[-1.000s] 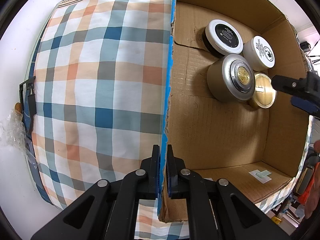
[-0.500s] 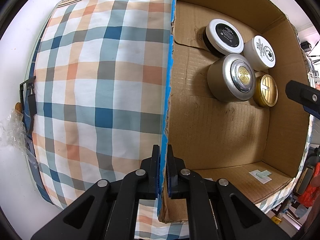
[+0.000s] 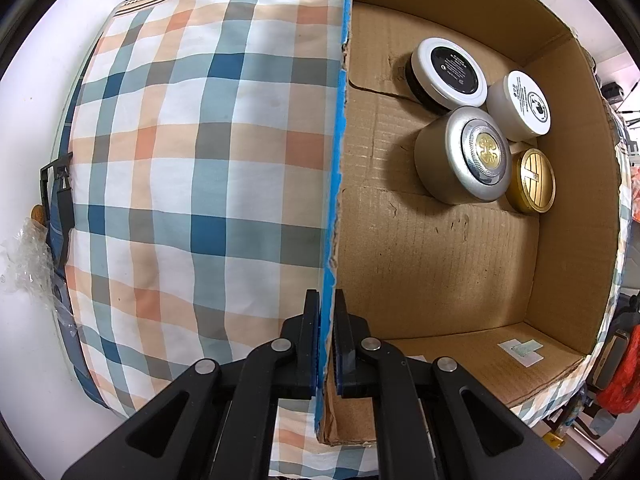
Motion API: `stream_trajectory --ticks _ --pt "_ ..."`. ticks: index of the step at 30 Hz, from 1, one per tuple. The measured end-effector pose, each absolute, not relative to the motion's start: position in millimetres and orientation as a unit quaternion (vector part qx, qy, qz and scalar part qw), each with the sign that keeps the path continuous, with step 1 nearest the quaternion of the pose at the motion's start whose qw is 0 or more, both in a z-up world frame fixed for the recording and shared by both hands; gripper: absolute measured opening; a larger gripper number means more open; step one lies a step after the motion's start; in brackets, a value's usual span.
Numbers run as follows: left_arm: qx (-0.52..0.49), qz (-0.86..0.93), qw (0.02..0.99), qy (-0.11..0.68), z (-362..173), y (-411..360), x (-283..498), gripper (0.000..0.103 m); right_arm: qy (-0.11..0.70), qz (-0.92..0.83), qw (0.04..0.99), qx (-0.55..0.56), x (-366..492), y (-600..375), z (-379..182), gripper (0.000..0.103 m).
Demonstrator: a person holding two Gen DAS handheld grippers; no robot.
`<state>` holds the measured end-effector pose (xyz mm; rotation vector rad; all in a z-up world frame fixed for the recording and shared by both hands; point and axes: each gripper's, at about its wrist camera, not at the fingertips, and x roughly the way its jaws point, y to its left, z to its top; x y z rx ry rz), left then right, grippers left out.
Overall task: Organize rigid objects
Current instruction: 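Move the right tool to the gold glass oil bottle and grasp it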
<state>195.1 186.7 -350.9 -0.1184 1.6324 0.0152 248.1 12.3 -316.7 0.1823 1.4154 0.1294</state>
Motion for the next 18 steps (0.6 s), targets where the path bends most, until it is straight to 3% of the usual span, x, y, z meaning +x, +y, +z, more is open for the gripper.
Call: stream_trajectory --ticks 6,13,15,17,18 --pt "-0.054 0.007 0.684 0.728 -349 189 195 0.004 0.634 0.007 0.753 0.175 244 -74 -307 0.103" --pt "-0.054 0.008 0.684 0.727 -348 190 195 0.004 0.623 -0.13 0.715 0.289 240 -212 -358 0.103" --pt "-0.054 0.008 0.684 0.727 -349 189 195 0.004 0.619 -0.167 0.695 0.325 240 -245 -385 0.098" --pt "-0.054 0.008 0.684 0.727 -349 191 195 0.004 0.615 -0.196 0.684 0.34 240 -262 -407 0.081" --pt "-0.054 0.008 0.684 0.728 -350 191 195 0.004 0.613 -0.203 0.68 0.346 240 -266 -416 0.078"
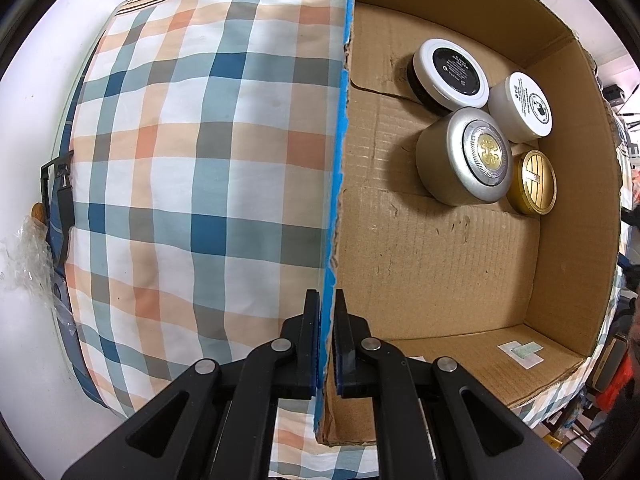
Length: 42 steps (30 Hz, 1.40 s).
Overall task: Organize rigid objects
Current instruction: 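Move the right tool to the gold glass oil bottle and grasp it, then carry the gold oil bottle into the box and lay it down, opening the right tool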
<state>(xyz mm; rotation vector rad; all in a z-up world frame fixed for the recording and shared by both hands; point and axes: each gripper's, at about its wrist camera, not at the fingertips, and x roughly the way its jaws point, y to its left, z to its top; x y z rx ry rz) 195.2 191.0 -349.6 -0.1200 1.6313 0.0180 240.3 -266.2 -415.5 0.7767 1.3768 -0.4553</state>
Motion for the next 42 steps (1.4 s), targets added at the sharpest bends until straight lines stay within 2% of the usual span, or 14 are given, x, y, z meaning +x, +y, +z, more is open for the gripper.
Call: stream_trajectory --ticks 5,13,17,22,24,25,26,29,34,36,39,42 --pt "-0.049 0.008 0.681 0.73 -352 191 194 0.004 0.637 -0.207 0.649 0.36 249 -263 -462 0.051" --pt "-0.051 0.005 0.681 0.731 -357 191 191 0.004 0.701 -0.146 0.665 0.211 242 -228 -468 0.039" --pt "-0.053 0.006 0.681 0.73 -359 191 191 0.004 0.738 -0.107 0.646 0.163 217 -221 -471 0.038" --pt "-0.056 0.005 0.682 0.729 -358 192 189 0.004 0.759 -0.092 0.622 0.168 185 -229 -475 0.039" --pt "-0.055 0.005 0.682 0.729 -358 192 189 0.004 0.748 -0.096 0.63 0.188 180 -237 -471 0.048" --pt "-0.055 0.005 0.682 0.729 -358 193 189 0.004 0.737 -0.102 0.638 0.2 178 -241 -468 0.061" --pt "-0.055 0.005 0.682 0.729 -358 193 189 0.004 0.723 -0.111 0.649 0.211 178 -246 -465 0.067" --pt "-0.054 0.007 0.682 0.729 -359 193 189 0.004 0.705 -0.137 0.662 0.216 182 -257 -466 0.067" --pt "-0.052 0.008 0.682 0.729 -360 190 189 0.004 0.715 -0.16 0.653 0.19 194 -255 -479 0.065" --pt "-0.052 0.008 0.682 0.729 -360 188 189 0.004 0.72 -0.16 0.653 0.173 197 -249 -480 0.059" --pt "-0.051 0.007 0.683 0.729 -359 186 187 0.004 0.726 -0.154 0.651 0.159 203 -236 -479 0.04" --pt "-0.053 0.006 0.682 0.729 -359 186 185 0.004 0.728 -0.146 0.656 0.134 202 -229 -477 0.038"
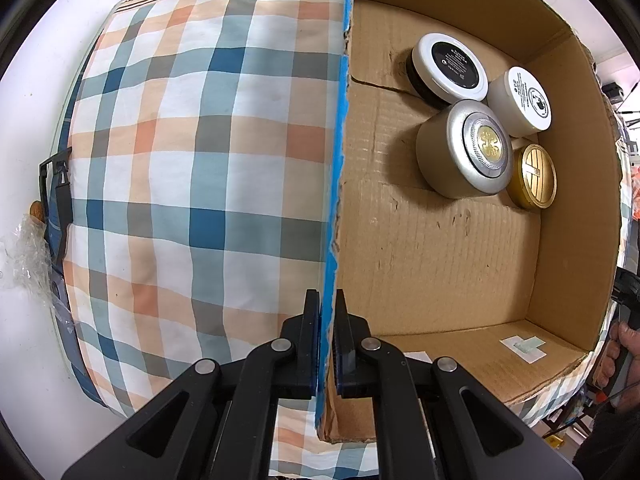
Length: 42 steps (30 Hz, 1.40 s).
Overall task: Organize rigid objects
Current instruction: 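Carry the gold oil bottle into the box and lay it down, opening the right tool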
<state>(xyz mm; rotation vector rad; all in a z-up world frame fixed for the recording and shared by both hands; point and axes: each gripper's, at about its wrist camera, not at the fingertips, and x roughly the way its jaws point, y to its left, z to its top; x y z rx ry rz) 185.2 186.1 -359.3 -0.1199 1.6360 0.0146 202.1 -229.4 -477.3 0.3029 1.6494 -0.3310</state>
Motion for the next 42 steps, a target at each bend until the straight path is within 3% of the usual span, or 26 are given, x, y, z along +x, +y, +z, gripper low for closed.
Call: stream_trajectory --ticks 17,28,42 --pt "-0.052 0.004 0.683 0.728 -360 189 186 0.004 0.667 -0.091 0.721 0.164 165 -171 -410 0.038" --pt "-0.054 0.004 0.685 0.727 -358 187 185 0.004 0.629 -0.06 0.753 0.184 184 -189 -342 0.038" --pt "-0.055 0.005 0.685 0.726 -356 184 185 0.004 0.58 0.038 0.788 0.203 196 -128 -269 0.038"
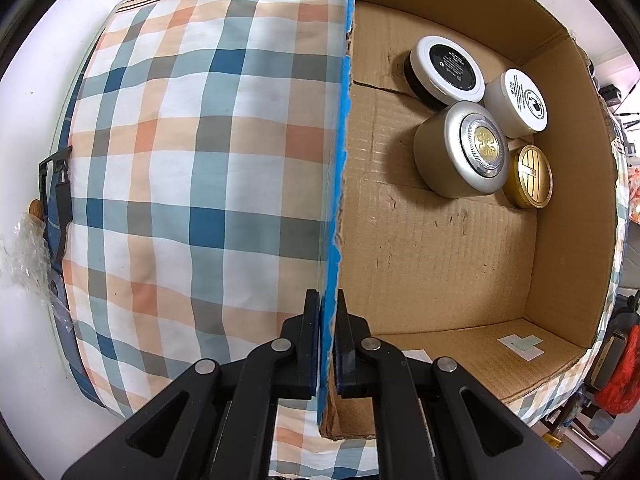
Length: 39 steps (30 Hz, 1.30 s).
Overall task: Organize rigid objects
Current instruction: 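Carry the gold oil bottle into the box and lay it down, opening the right tool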
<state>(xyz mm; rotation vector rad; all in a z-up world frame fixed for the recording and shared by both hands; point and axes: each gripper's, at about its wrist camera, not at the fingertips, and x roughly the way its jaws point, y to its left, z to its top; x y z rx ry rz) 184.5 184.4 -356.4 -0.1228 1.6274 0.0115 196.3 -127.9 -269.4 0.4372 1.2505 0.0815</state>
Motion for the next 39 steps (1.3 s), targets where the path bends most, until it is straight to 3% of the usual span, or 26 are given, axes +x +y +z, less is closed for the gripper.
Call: stream_trajectory --ticks 7,39 --pt "-0.056 0.005 0.685 0.726 -355 185 183 0.004 0.581 0.09 0.786 0.192 201 -72 -262 0.038" --pt "-0.05 0.003 0.687 0.725 -355 180 182 0.004 0.666 0.057 0.74 0.076 250 24 -386 0.038"
